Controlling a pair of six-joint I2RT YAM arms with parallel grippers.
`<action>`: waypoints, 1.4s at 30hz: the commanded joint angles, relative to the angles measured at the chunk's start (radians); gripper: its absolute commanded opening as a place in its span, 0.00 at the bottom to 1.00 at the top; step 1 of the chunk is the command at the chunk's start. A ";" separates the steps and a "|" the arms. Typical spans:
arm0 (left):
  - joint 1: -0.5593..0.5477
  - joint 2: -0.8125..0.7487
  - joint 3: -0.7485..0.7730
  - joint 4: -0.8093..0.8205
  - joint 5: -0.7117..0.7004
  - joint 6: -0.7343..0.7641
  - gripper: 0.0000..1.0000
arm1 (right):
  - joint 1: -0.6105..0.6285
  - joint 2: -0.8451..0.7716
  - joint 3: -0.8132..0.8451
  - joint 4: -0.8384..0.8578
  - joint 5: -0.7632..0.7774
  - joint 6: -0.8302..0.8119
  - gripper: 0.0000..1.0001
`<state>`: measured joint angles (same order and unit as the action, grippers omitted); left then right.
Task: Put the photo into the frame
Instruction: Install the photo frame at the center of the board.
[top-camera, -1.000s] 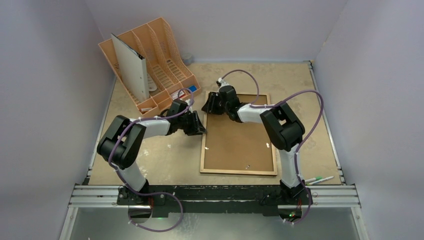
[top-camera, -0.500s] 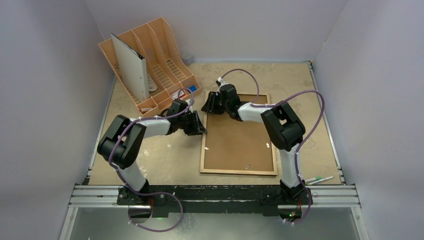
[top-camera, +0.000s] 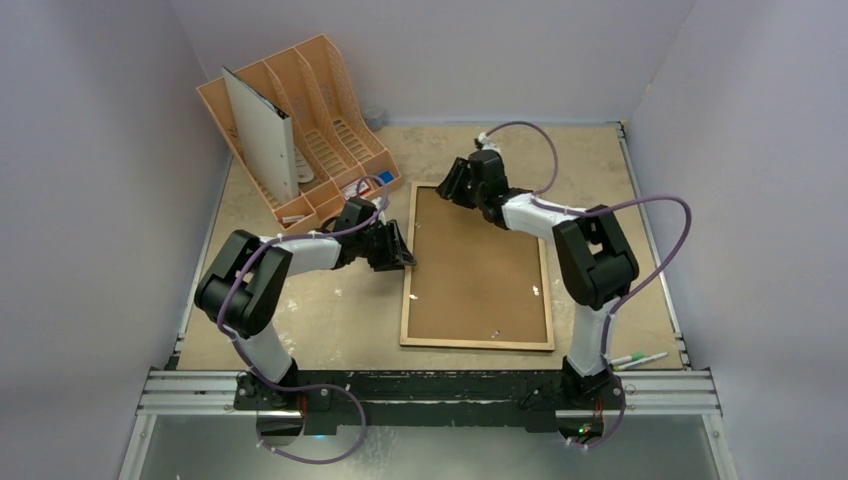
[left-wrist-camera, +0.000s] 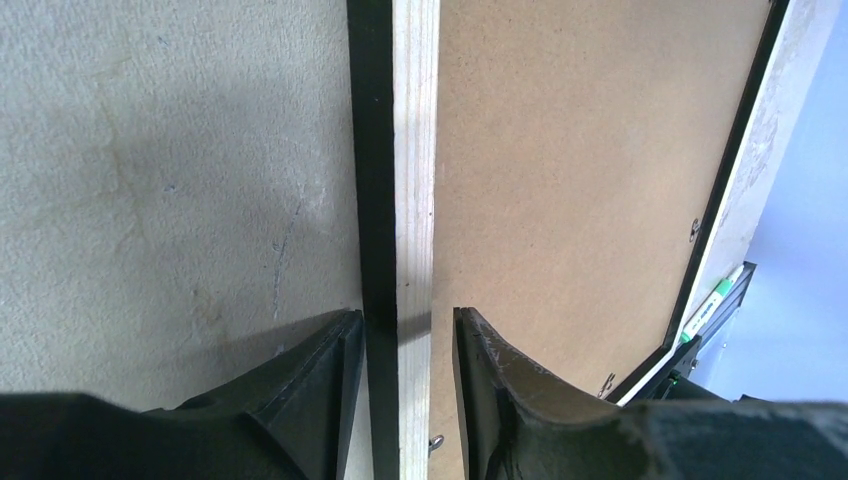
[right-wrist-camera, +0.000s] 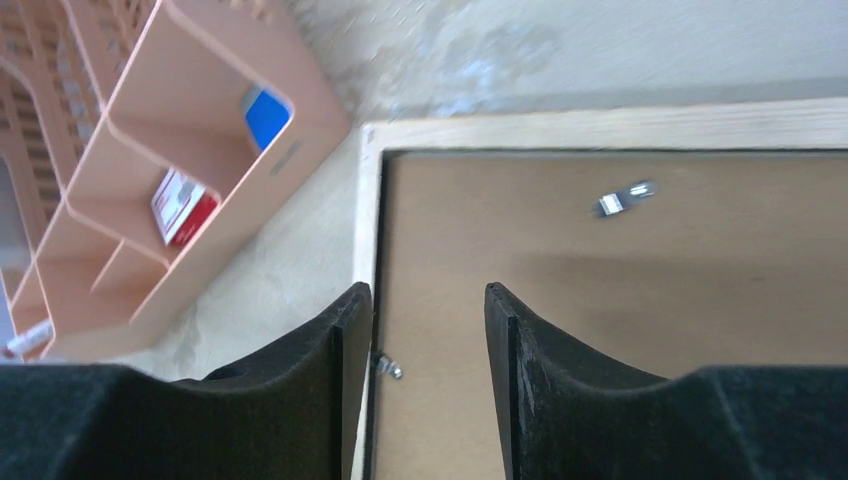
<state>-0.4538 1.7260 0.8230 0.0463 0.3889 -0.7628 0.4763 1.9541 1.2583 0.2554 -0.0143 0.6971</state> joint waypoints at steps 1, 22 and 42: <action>0.000 0.023 0.002 -0.028 -0.041 0.040 0.40 | -0.050 -0.025 -0.029 -0.030 0.080 0.052 0.49; 0.000 0.018 -0.002 -0.042 -0.059 0.043 0.35 | -0.088 0.141 0.056 -0.030 0.023 0.043 0.44; 0.000 0.010 -0.001 -0.045 -0.064 0.048 0.33 | -0.102 0.200 0.105 -0.031 0.090 0.090 0.41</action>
<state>-0.4538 1.7264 0.8230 0.0372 0.3786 -0.7555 0.3832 2.1353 1.3788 0.2687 0.0414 0.7776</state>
